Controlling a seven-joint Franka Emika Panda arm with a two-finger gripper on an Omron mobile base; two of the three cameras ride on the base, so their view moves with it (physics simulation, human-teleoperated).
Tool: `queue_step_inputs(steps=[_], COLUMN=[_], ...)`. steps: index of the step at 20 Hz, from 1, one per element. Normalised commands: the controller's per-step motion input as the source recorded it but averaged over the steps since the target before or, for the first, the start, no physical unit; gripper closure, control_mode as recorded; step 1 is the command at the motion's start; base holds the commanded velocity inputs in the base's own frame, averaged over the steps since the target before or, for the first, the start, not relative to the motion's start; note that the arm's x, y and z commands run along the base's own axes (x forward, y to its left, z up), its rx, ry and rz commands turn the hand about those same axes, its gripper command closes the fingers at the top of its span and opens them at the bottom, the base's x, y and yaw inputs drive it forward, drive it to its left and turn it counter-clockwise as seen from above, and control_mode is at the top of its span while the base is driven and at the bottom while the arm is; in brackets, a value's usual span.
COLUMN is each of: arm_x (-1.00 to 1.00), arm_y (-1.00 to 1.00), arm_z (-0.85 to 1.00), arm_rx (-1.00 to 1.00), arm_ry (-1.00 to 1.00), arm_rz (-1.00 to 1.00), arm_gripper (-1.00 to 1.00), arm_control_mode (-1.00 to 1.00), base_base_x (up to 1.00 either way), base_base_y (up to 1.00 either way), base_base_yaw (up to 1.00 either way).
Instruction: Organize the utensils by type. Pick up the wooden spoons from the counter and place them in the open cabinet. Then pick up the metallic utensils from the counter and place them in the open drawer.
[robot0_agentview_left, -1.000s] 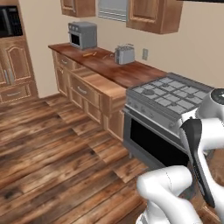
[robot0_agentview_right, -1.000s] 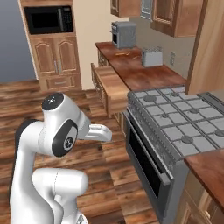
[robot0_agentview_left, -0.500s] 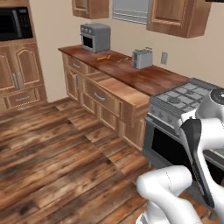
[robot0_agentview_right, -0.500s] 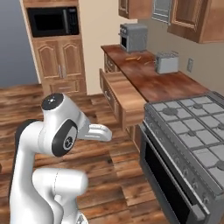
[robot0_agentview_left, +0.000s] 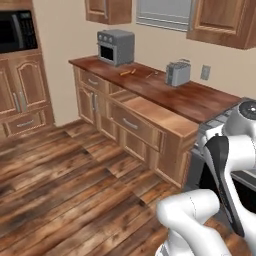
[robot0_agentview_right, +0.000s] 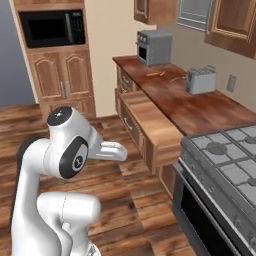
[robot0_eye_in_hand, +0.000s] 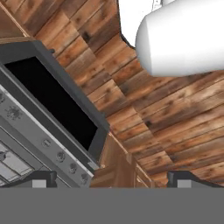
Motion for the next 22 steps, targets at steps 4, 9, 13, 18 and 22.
queue_step_inputs(steps=[4, 9, 13, 18, 22], arm_x=[0.00, 0.00, 0.00, 0.00, 0.00], arm_y=[0.00, 0.00, 0.00, 0.00, 0.00], arm_z=[0.00, 0.00, 0.00, 0.00, 0.00], arm_rx=[0.00, 0.00, 0.00, 0.00, 0.00], arm_ry=[0.00, 0.00, 0.00, 0.00, 0.00], arm_rz=[0.00, 0.00, 0.00, 0.00, 0.00], arm_gripper=[-1.00, -1.00, -1.00, -1.00, -1.00], arm_control_mode=[1.00, 1.00, 1.00, 1.00, 1.00], base_base_x=[0.54, 0.46, 0.32, 0.28, 0.16], base_base_y=[0.56, 0.53, 0.66, 0.85, 0.95], base_base_yaw=[-0.30, -0.36, -0.41, -0.26, -0.21])
